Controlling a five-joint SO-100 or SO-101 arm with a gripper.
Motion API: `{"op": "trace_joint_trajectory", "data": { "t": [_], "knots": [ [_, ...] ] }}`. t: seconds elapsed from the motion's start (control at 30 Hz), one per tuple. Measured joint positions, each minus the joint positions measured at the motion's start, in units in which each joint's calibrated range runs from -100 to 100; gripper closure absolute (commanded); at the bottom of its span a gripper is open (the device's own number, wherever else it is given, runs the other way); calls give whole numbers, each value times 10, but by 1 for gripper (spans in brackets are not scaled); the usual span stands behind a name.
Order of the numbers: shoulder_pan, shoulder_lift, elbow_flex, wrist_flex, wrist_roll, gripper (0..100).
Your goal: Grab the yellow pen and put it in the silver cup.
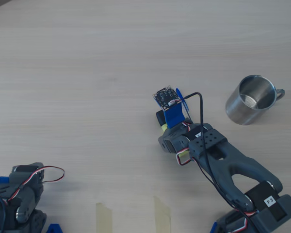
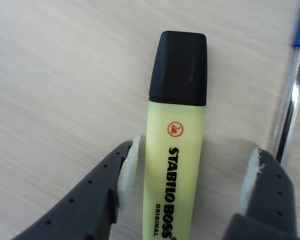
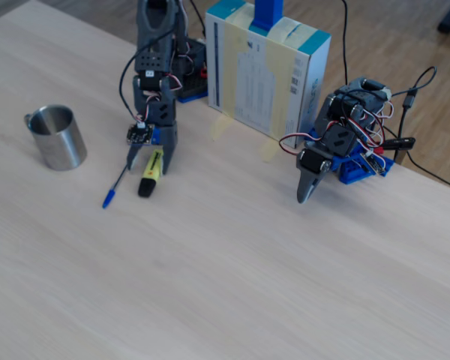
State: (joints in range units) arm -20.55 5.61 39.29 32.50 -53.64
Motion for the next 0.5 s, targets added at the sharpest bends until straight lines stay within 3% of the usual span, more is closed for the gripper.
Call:
{"op": "trace_joint_trajectory", "data": {
  "t": [0.5],
  "knots": [
    [-28,8,-1,-45,0,67]
  ]
}}
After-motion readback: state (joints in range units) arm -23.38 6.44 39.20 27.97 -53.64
